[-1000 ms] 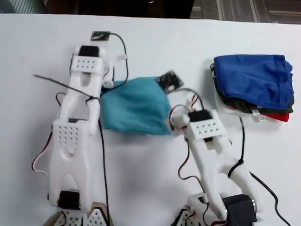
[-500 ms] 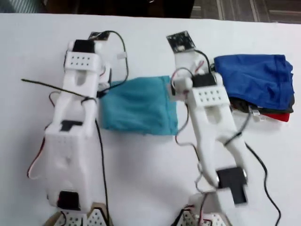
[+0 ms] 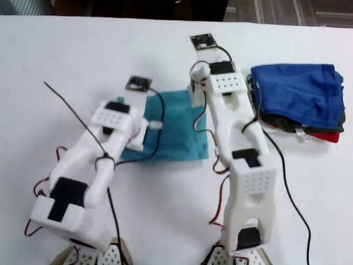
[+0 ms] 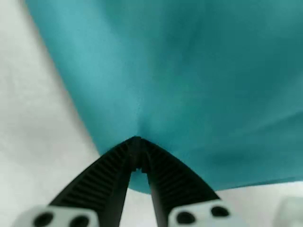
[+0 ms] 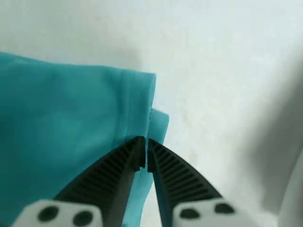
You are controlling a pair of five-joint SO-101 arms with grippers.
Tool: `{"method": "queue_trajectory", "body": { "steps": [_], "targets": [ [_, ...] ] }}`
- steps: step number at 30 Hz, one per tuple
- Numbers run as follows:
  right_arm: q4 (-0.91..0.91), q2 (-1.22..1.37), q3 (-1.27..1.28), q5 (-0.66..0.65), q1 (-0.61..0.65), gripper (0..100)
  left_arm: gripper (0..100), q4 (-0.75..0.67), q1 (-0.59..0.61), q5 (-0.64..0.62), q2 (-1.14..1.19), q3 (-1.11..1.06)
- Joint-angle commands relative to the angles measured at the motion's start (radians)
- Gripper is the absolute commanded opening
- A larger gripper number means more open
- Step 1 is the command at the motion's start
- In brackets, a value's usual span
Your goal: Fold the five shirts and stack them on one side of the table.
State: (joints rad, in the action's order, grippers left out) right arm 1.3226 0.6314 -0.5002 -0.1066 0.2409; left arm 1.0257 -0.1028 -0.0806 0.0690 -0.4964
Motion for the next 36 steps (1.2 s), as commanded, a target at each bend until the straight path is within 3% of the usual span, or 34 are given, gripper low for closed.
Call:
{"method": "queue_trajectory", "body": {
  "steps": [1,12,20,23,29,36],
  "targets": [
    [0.015,0.068,-0.121,0.009,-0.007,1.9,3,-0.055,0.046,0.043,-0.052,-0.059],
    [0.154,0.196,-0.434,0.002,-0.028,1.9,3,-0.061,0.061,0.074,-0.060,-0.051],
    [0.423,0.205,-0.697,0.002,-0.038,2.1,3,0.144,0.077,0.077,-0.061,0.173],
    [0.444,0.206,-0.680,0.002,-0.021,5.5,3,0.181,0.112,0.077,-0.061,0.252],
    [0.444,0.197,-0.528,0.008,0.041,24.3,3,0.272,0.206,0.077,-0.061,0.363],
    [0.441,0.197,-0.456,0.107,0.131,25.4,3,0.245,0.305,0.153,-0.058,0.302]
  ]
}}
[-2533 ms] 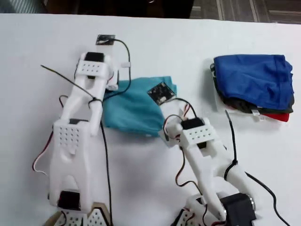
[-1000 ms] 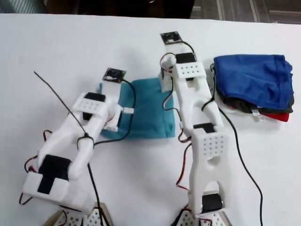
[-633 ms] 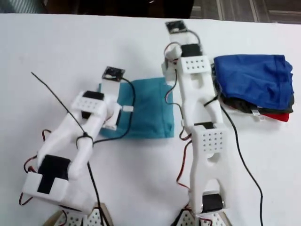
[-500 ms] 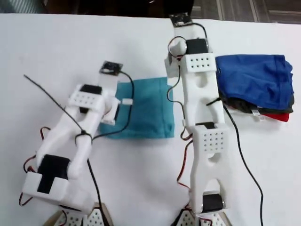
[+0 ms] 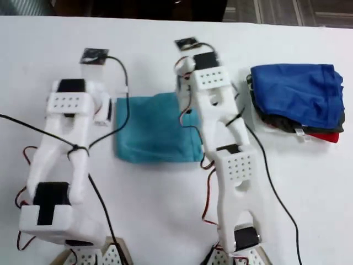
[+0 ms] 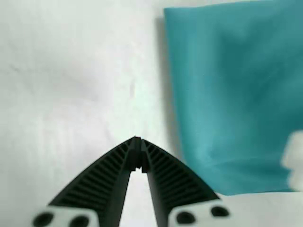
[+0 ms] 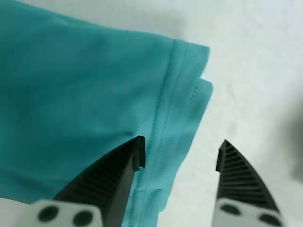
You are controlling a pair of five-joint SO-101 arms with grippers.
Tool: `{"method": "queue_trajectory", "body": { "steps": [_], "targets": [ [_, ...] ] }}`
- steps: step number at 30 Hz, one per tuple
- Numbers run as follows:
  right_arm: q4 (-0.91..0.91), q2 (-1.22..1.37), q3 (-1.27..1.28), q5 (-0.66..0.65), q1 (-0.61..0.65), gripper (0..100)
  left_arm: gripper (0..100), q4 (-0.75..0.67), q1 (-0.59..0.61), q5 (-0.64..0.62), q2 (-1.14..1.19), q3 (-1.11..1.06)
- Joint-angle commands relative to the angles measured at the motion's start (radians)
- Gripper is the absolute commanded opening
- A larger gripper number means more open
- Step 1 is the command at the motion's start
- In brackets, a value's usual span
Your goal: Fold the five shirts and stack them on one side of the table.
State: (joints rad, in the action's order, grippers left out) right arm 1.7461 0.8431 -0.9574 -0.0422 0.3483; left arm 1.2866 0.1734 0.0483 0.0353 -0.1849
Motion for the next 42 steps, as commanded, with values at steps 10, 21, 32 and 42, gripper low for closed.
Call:
{"method": "queue_trajectory", "body": {
  "steps": [10,21,32,42],
  "targets": [
    [0.018,-0.004,0.009,0.069,0.019,29.6,3,-0.084,0.078,0.026,-0.025,-0.108],
    [0.018,-0.001,0.012,0.097,0.027,35.8,3,-0.081,0.077,0.026,-0.023,-0.110],
    [0.016,0.188,0.000,0.143,0.045,35.8,3,-0.077,0.077,0.023,-0.026,-0.134],
    [0.016,0.243,0.002,0.095,0.085,30.8,3,-0.077,0.078,0.020,-0.028,-0.143]
  ]
}}
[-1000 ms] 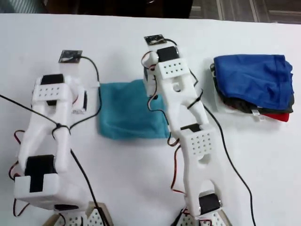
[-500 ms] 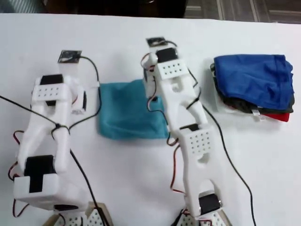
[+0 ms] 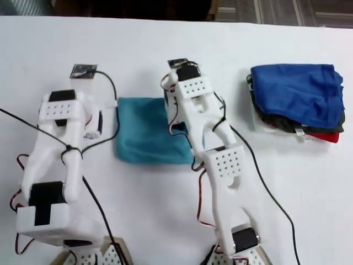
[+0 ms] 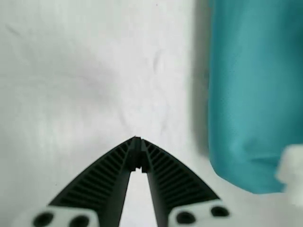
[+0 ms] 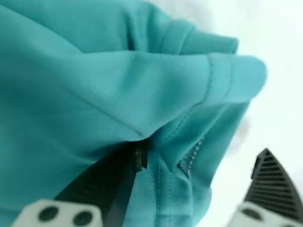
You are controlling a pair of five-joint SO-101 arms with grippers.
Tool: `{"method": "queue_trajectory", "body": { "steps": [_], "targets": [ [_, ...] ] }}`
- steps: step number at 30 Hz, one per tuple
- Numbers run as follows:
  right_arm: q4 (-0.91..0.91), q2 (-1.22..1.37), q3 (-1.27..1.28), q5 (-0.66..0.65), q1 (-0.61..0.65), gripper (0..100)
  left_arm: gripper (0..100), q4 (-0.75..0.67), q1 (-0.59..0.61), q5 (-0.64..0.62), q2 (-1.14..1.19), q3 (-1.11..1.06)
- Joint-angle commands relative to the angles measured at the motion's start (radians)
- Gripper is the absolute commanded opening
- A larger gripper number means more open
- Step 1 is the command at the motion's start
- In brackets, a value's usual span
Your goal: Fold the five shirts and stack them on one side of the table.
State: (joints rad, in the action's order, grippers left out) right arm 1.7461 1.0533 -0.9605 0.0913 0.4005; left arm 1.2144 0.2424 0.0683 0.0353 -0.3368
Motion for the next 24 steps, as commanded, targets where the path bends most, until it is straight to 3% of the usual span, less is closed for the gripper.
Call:
{"method": "queue_trajectory", "body": {
  "steps": [1,4,12,16,24],
  "targets": [
    [0.016,0.039,0.005,-0.060,0.039,27.5,3,-0.005,0.009,0.000,-0.028,0.010],
    [0.016,0.059,0.005,-0.087,0.047,18.0,3,-0.005,0.009,0.000,-0.029,0.010],
    [0.019,0.070,0.006,-0.138,0.050,15.2,3,-0.002,0.009,-0.002,-0.222,0.001],
    [0.018,0.061,0.003,-0.189,0.036,1.5,3,0.025,0.009,0.003,-0.347,-0.001],
    [0.016,0.042,-0.009,-0.201,-0.096,2.0,3,0.097,0.009,0.005,-0.431,-0.002]
  ]
}}
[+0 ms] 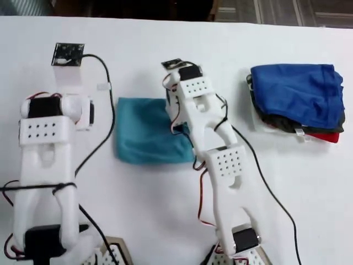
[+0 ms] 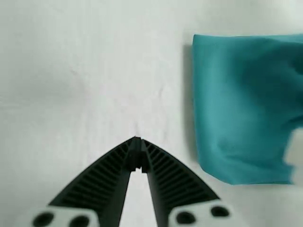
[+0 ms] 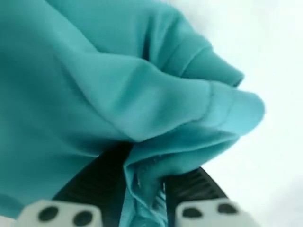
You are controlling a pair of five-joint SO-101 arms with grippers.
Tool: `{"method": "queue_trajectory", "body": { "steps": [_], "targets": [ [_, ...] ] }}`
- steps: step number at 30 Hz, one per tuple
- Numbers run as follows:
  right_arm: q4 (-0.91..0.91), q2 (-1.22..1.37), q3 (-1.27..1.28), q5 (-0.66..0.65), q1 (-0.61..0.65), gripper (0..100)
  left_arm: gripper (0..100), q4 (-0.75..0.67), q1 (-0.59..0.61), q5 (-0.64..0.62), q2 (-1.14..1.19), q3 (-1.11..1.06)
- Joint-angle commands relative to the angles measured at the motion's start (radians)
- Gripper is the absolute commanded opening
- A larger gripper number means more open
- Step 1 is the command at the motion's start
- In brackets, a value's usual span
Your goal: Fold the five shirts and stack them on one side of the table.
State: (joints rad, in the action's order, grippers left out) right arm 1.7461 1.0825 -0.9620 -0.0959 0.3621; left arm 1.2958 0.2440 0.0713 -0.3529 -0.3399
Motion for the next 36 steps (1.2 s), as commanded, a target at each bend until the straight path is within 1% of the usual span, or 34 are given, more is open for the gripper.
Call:
{"method": "queue_trajectory", "body": {
  "steps": [1,3,5,9,13,17,20,22,25,27,31,36],
  "targets": [
    [0.016,0.001,-0.018,-0.037,-0.073,2.0,3,0.014,0.008,0.002,-0.043,-0.008],
    [0.018,-0.036,-0.051,-0.117,-0.093,2.0,3,-0.002,0.018,-0.002,-0.049,-0.042],
    [0.021,-0.096,-0.061,-0.166,-0.104,2.0,3,-0.026,0.029,0.002,-0.049,-0.085],
    [0.022,-0.260,-0.032,-0.158,-0.116,2.0,3,-0.091,0.080,0.002,-0.049,-0.179],
    [0.019,-0.404,0.044,-0.155,-0.091,2.0,3,-0.127,0.135,0.002,-0.049,-0.229],
    [0.016,-0.415,0.106,-0.155,-0.047,2.4,3,-0.127,0.155,0.002,-0.051,-0.229],
    [0.013,-0.355,0.115,-0.155,-0.021,3.2,3,-0.127,0.153,-0.003,-0.051,-0.229],
    [-0.004,-0.305,0.115,-0.120,-0.018,8.8,3,-0.127,0.152,-0.003,-0.051,-0.228],
    [-0.039,-0.232,0.115,-0.066,-0.018,23.5,3,-0.127,0.153,-0.003,-0.052,-0.228],
    [-0.067,-0.199,0.115,-0.060,-0.015,30.4,3,-0.127,0.155,-0.003,-0.052,-0.228],
    [-0.122,-0.179,0.115,-0.055,-0.010,29.3,3,-0.130,0.155,-0.003,-0.052,-0.228],
    [-0.154,-0.168,0.084,0.046,-0.041,31.3,3,-0.178,0.155,-0.003,-0.052,-0.236]
  ]
}}
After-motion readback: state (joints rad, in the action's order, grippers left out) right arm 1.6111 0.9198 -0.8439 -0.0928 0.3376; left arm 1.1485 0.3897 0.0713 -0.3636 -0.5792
